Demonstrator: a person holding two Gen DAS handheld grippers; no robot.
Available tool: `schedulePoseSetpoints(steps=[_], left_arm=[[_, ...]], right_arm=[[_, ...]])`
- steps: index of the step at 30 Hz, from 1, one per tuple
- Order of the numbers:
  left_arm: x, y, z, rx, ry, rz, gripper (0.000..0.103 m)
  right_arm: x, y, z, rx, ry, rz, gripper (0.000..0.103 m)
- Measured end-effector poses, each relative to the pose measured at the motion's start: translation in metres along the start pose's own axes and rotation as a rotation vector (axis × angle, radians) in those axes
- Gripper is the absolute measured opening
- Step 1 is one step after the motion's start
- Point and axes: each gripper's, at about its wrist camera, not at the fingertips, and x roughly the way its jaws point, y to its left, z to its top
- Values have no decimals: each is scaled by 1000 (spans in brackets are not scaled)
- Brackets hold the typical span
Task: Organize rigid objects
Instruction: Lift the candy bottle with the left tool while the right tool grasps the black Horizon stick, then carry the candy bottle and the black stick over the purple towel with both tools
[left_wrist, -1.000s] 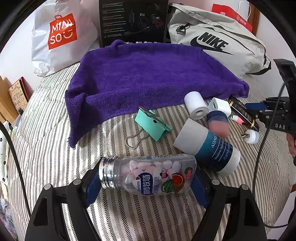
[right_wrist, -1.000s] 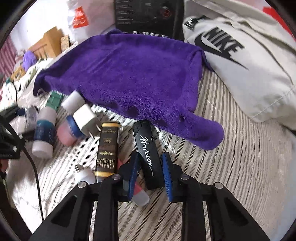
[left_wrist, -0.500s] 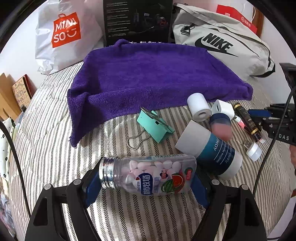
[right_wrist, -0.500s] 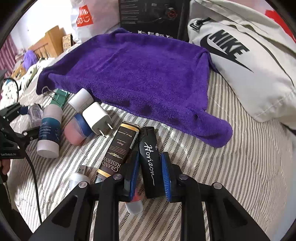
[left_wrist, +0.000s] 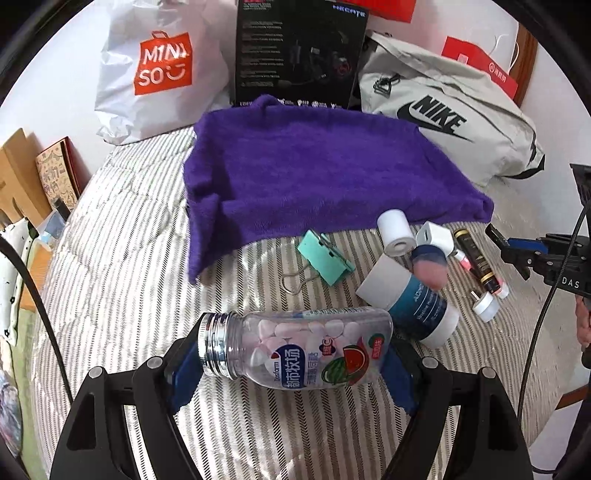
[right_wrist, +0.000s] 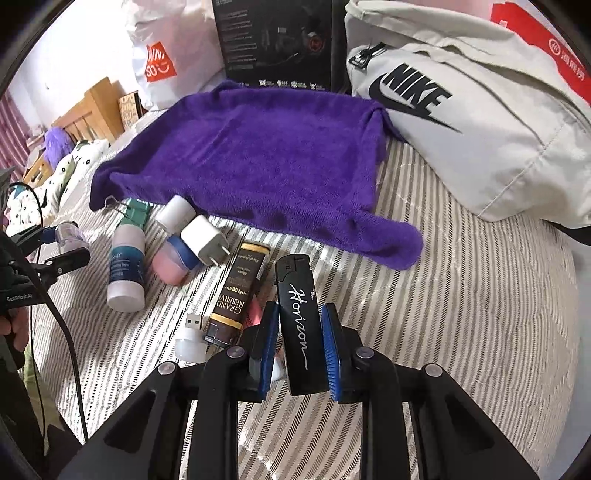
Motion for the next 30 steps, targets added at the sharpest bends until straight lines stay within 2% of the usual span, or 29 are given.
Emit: schedulePoseSetpoints(steps=[12,15,19,21,23,26,28,30], left_arm=[[-24,5,30,-1,-51,-2,81],[-25,6,44,0,-62,-1,81],[-22,6,63,2,-73,-7,81],[-19,5,70,5,-70,-18,81],[-15,5,74,2,-68,-19,81],[-7,4,73,-9,-54,-41,81],[-2,1,72,-6,-44,-42,81],[1,-1,70,-1,-38,-37,81]], right_arm=[[-14,2,26,-5,-36,23,21],[-13,1,37,-5,-42,36,10],[-7,-3,54,-3,-49,42,10],[7,-5,54,-13,-6,17,10],[13,-5,50,-29,22,28,10],[11,-6,37,-23,39,33,14],[11,-7,26,-11,61,50,35],[13,-3,20,-27,58,31,41]])
